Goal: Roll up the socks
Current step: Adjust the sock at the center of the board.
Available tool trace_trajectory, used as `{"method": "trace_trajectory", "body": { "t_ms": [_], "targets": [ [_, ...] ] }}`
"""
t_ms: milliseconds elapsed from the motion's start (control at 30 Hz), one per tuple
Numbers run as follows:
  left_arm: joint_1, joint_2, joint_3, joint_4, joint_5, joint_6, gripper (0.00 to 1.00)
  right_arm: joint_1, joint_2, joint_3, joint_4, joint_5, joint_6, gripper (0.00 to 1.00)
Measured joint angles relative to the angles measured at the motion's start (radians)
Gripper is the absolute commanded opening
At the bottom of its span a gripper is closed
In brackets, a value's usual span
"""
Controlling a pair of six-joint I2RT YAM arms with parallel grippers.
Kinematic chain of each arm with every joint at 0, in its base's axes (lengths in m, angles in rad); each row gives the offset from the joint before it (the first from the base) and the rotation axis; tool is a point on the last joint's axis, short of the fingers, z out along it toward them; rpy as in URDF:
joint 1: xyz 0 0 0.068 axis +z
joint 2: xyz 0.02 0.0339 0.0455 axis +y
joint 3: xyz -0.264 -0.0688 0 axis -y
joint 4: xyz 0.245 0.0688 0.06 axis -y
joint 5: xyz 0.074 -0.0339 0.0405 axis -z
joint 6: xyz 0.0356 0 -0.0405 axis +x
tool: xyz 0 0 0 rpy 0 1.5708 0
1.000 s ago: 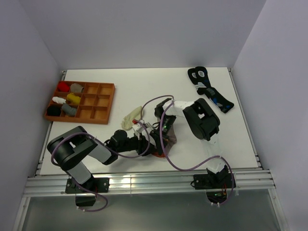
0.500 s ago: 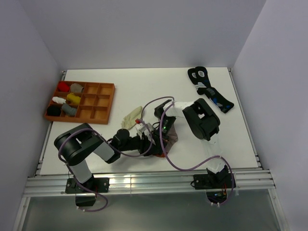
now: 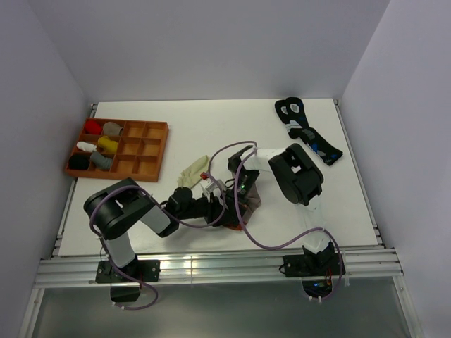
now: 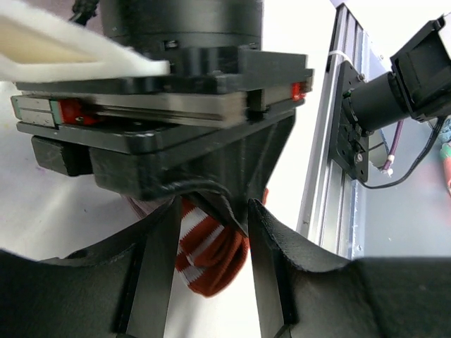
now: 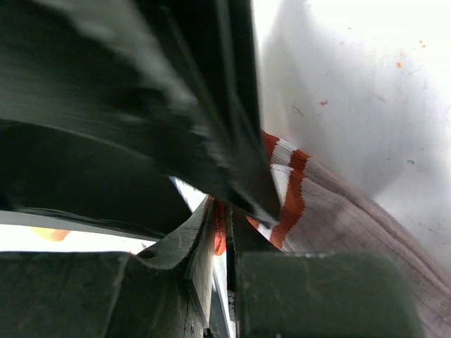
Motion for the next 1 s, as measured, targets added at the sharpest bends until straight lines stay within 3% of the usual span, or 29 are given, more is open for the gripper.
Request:
{"method": "trace_trajectory", "body": {
  "t_ms": [1000],
  "targets": [
    [0.013,0.015,0.003,0.023,0.064,0.003,0.5,-0.011,-0.066,-0.032,0.0,0.014,-0.001,0.0]
  ]
}}
